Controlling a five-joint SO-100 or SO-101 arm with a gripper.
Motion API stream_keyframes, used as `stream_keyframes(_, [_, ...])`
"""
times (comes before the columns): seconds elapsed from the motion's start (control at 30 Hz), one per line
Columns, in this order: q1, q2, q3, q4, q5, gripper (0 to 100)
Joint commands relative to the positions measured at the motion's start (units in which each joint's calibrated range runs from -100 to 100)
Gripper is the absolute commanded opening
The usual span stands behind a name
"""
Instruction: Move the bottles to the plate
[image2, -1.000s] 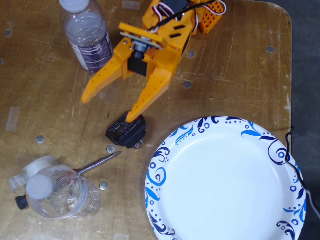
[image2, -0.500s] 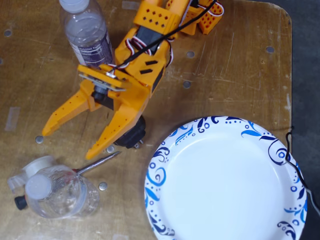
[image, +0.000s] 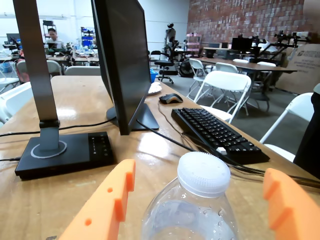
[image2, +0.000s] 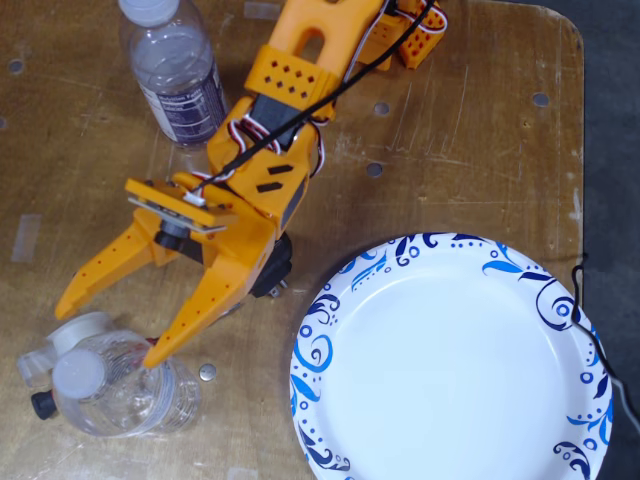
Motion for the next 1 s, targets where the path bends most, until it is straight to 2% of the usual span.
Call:
stream_keyframes(0.0, [0.63, 1.0, -5.3, -0.24, 0.22, 30])
stream_keyframes(0.23, [0.63, 3.61, -11.79, 6.81, 0.22, 34])
stream_keyframes(0.97, [3.22, 15.25, -25.03, 6.81, -0.2, 33])
